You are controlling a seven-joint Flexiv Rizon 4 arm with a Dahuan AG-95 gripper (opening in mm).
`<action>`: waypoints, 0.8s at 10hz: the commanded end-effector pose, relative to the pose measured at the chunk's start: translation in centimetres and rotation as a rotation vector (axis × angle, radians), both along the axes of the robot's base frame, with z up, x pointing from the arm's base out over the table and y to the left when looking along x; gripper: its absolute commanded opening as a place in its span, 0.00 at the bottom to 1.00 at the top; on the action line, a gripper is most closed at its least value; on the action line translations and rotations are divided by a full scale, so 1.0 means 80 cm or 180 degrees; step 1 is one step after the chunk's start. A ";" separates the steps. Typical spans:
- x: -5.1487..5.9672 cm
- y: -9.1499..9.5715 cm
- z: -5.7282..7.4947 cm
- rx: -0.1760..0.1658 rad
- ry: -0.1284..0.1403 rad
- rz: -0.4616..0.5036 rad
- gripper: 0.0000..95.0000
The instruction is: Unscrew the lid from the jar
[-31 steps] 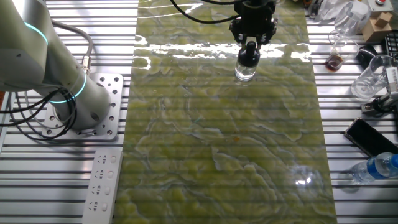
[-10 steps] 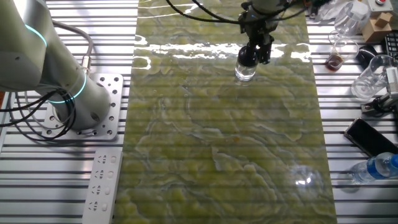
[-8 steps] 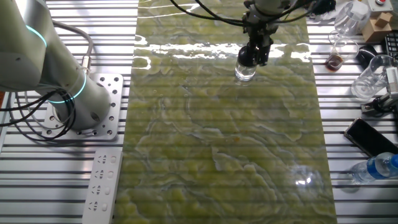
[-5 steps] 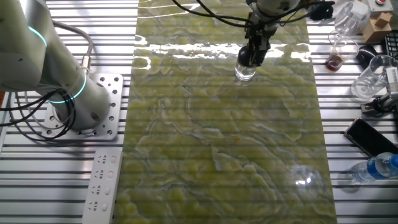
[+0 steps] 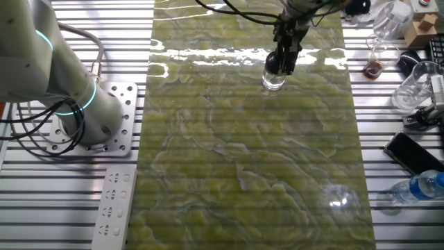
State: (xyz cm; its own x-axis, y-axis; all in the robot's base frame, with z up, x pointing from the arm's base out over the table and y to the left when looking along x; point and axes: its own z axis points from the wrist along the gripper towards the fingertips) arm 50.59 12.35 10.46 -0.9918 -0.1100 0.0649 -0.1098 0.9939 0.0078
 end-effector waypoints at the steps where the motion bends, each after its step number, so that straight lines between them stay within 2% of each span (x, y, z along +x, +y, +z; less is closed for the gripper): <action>1: -0.004 -0.002 -0.006 0.0042 -0.0090 0.0127 0.80; 2: -0.007 -0.003 -0.007 0.0047 -0.0128 0.0150 0.80; 8: -0.013 -0.004 -0.009 0.0029 -0.0160 0.0345 0.80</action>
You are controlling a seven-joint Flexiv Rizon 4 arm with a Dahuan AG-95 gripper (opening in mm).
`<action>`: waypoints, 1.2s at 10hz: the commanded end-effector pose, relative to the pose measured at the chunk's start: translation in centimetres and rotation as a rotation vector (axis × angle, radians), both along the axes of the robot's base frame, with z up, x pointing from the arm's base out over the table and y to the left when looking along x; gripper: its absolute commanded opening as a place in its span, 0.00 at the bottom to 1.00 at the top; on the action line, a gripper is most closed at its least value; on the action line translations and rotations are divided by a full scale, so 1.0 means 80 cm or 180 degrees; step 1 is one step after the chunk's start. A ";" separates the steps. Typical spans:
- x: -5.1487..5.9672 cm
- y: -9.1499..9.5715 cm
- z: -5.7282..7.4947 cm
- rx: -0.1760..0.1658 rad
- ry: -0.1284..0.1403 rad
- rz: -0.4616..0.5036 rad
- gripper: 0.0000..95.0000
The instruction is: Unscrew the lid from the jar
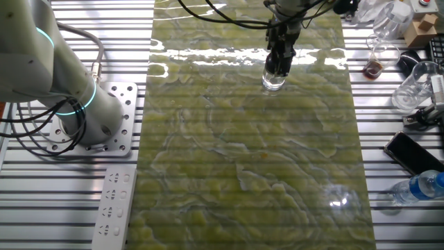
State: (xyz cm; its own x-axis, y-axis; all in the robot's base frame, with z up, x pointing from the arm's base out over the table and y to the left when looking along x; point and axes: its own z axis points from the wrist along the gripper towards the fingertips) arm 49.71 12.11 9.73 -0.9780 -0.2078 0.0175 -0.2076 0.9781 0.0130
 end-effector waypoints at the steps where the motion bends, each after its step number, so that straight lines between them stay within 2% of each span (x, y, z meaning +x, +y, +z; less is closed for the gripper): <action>1: -0.002 -0.002 0.001 -0.0013 -0.0020 0.0062 0.60; 2: -0.002 -0.002 0.001 -0.0011 -0.0022 0.0067 0.60; 3: -0.002 -0.002 0.001 -0.0012 -0.0021 0.0073 0.40; 7: -0.002 -0.002 0.001 -0.0031 -0.0054 0.0157 0.40; 12: -0.005 -0.003 0.005 -0.0063 -0.0111 0.0687 0.40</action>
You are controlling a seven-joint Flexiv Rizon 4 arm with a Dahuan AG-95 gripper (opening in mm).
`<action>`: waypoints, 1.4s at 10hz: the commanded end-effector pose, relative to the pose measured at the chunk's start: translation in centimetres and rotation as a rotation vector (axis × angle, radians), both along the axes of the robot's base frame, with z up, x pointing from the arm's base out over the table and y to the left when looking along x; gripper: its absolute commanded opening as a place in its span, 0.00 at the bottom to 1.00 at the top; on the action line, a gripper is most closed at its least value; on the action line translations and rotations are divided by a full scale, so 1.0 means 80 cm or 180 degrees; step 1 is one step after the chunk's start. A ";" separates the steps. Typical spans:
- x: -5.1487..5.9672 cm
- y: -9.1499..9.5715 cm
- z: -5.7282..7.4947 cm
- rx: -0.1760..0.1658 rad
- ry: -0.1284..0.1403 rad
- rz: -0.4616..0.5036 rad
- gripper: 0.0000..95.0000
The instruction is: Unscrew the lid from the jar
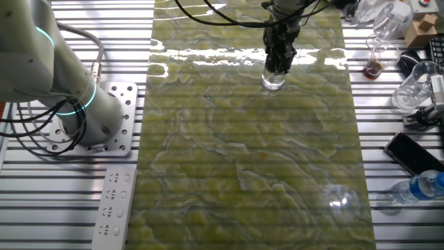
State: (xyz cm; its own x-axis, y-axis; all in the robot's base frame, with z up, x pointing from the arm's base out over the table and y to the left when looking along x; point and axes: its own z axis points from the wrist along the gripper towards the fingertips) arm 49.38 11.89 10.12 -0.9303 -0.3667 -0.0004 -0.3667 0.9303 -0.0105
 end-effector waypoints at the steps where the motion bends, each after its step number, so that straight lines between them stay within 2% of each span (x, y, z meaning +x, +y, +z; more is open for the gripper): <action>1: -0.005 -0.001 -0.001 -0.0012 -0.0094 0.0239 0.40; 4: -0.007 -0.002 -0.002 -0.0033 -0.0142 0.0337 0.40; 5: -0.009 -0.002 -0.002 -0.0064 -0.0212 0.0562 0.40; 6: -0.010 -0.002 -0.003 -0.0071 -0.0239 0.0626 0.40; 11: -0.012 -0.003 -0.004 -0.0078 -0.0314 0.0768 0.40; 13: -0.012 -0.003 -0.003 -0.0077 -0.0314 0.0773 0.40; 14: -0.012 -0.003 -0.002 -0.0083 -0.0316 0.0808 0.20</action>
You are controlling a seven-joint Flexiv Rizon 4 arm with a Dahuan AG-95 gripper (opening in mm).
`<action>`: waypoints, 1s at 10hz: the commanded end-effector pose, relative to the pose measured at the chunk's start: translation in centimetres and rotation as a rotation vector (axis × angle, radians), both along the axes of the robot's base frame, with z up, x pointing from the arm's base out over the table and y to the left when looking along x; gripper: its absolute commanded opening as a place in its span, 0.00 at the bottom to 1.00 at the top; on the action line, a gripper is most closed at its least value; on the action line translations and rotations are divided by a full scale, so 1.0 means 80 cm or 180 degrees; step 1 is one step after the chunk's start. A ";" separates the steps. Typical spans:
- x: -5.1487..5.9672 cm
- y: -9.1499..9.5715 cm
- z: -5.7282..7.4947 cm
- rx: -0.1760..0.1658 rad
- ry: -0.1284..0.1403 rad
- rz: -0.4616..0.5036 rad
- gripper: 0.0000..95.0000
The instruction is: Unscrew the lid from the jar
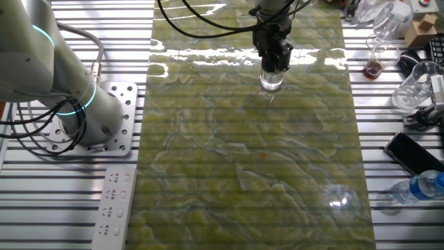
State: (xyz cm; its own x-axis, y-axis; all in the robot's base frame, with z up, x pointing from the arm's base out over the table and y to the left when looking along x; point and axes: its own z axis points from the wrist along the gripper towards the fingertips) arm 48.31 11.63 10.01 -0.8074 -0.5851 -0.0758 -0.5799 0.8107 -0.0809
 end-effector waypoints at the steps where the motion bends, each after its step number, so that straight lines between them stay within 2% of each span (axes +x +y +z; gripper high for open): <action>1: 0.001 0.000 0.000 -0.0009 -0.0006 0.0075 0.20; 3: 0.001 0.000 0.000 -0.0027 -0.0002 0.0226 0.20; 6: 0.001 0.000 0.000 -0.0014 -0.0013 0.0258 0.20; 10: 0.001 0.000 0.000 -0.0066 -0.0014 0.0491 0.20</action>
